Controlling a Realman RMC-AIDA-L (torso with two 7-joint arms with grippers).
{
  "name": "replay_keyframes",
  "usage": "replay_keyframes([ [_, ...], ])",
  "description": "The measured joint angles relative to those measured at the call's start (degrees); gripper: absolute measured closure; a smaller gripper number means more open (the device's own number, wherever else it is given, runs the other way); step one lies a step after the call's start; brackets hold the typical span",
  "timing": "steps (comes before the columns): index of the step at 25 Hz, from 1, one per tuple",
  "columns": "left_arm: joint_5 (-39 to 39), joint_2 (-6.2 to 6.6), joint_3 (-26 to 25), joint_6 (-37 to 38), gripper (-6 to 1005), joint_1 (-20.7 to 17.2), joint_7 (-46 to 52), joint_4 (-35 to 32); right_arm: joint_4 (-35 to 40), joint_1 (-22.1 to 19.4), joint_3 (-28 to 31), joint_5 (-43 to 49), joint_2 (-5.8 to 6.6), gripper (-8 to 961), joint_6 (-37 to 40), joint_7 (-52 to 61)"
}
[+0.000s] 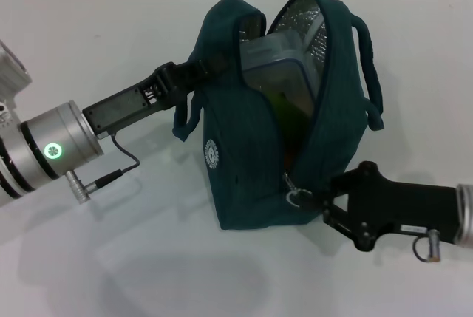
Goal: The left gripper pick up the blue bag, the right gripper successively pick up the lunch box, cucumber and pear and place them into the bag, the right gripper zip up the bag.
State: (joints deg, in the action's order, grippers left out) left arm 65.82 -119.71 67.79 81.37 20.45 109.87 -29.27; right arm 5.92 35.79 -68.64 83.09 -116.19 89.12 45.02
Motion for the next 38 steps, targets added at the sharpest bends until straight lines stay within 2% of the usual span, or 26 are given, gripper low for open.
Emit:
replay_keyframes([
  [8,-0.1,0.06,-0.28,0.55,938,-0.1,0.13,0.0,2.88,-2.83,0.15,-1.18,0.01,937,3.34,-0.23],
  [13,-0.1,0.08,-0.24,0.55,938,0.11,0.02,0.0,5.01,-4.67,-0.2,-5.35,0.0,937,6.17,-0.74],
  [24,-0.21,0.12,-0.28,1.62,937,0.39,-2.78,-0.01,5.17,-2.33,-0.36,-8.44,0.0,937,6.99,-1.01],
  [29,-0.31,0.17,-0.3,1.63,857,0.08,-5.19,0.0,5.21,-1.48,-0.36,-9.1,0.0,937,7.01,-1.0],
  [32,-0.41,0.27,-0.3,1.83,643,-0.09,-6.66,0.0,5.89,-0.97,-0.37,-10.59,0.0,937,7.2,-0.92],
  [38,-1.5,0.27,-1.9,4.16,399,-0.5,-10.26,0.02,7.0,-0.33,-1.98,-12.07,0.01,937,6.81,-0.57],
])
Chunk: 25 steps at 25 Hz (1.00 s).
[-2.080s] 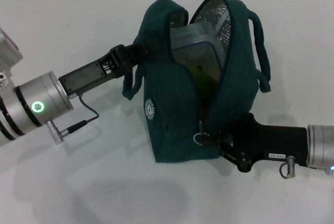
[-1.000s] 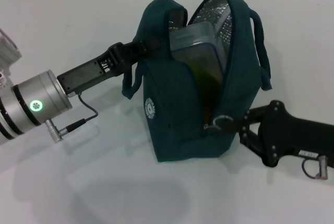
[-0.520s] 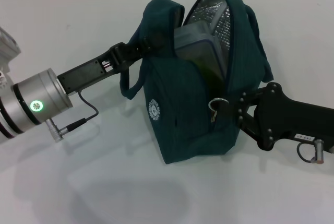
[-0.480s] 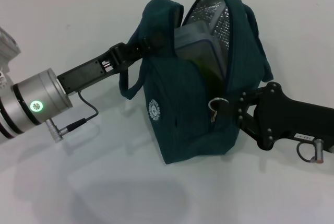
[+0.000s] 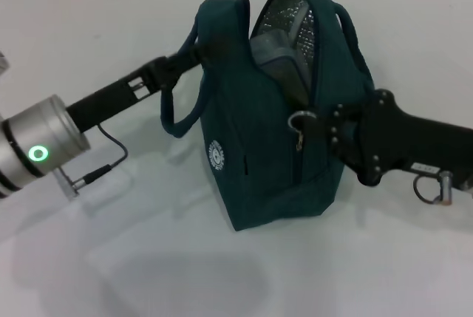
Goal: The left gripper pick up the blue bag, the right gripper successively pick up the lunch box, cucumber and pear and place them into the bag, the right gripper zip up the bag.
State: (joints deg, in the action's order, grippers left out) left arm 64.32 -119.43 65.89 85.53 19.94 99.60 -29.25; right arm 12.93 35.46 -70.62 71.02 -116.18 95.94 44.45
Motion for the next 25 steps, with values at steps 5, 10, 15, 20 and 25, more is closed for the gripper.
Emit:
replay_keyframes([
  [5,-0.59,0.03,-2.78,2.69,286,-0.54,-2.42,1.52,0.85,0.95,-2.42,-4.04,-0.01,937,-0.45,0.18],
  [10,-0.6,0.14,-4.58,3.27,172,-1.37,-4.17,2.15,1.11,1.33,-6.77,-8.26,0.0,937,-0.83,0.46],
  [15,-0.58,0.11,-5.7,4.63,117,-2.46,-5.51,2.17,4.13,1.61,-9.13,-12.57,0.0,937,-5.03,2.89],
  [20,-0.39,0.17,-5.73,5.83,105,-2.87,-6.26,2.13,4.94,1.26,-17.27,-17.87,-0.01,937,-7.23,4.39],
  [25,-0.09,0.24,-5.67,6.62,105,-3.76,-6.93,1.62,8.55,1.6,-21.55,-24.52,0.05,936,-10.73,6.06],
])
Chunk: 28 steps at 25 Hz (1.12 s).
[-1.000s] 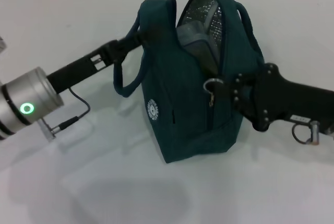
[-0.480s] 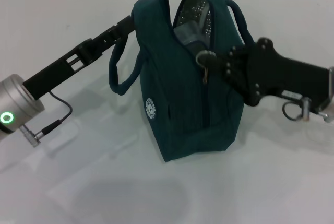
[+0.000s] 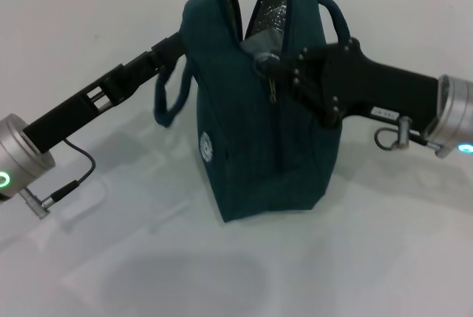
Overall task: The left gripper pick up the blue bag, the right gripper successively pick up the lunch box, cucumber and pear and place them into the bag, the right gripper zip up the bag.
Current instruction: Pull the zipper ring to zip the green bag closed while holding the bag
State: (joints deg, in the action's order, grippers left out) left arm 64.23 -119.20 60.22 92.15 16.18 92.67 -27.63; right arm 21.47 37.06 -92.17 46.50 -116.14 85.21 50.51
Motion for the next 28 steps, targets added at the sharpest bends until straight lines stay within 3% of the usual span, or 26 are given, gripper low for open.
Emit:
replay_keyframes([
  [13,0.33,0.32,0.0,1.33,122,-1.63,-1.68,-0.05,3.11,1.98,-1.96,-2.8,-0.05,936,-4.56,0.24],
  [28,3.73,0.51,-1.63,-1.29,149,-3.0,-3.77,-0.05,3.98,4.86,-9.26,-8.6,-0.05,936,-6.11,-0.49],
])
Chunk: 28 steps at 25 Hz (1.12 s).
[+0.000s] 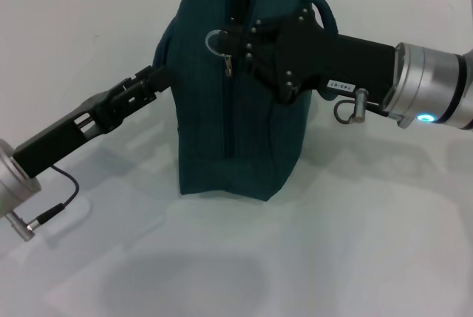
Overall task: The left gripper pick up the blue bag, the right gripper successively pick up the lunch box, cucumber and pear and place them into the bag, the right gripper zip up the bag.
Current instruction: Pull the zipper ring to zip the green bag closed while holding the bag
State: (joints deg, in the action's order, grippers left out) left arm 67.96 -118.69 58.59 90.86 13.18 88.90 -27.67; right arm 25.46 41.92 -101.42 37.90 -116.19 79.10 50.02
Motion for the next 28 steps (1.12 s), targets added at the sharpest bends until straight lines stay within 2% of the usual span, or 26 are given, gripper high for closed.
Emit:
replay_keyframes([
  [11,0.9,-0.32,0.45,1.31,168,-0.15,0.12,-1.06,0.47,1.27,-2.3,-1.96,0.0,936,-1.99,-0.07],
  [28,3.57,-0.88,0.55,0.3,198,2.75,-2.09,-0.86,0.47,1.03,-3.08,-2.4,0.0,936,-1.8,-0.63],
])
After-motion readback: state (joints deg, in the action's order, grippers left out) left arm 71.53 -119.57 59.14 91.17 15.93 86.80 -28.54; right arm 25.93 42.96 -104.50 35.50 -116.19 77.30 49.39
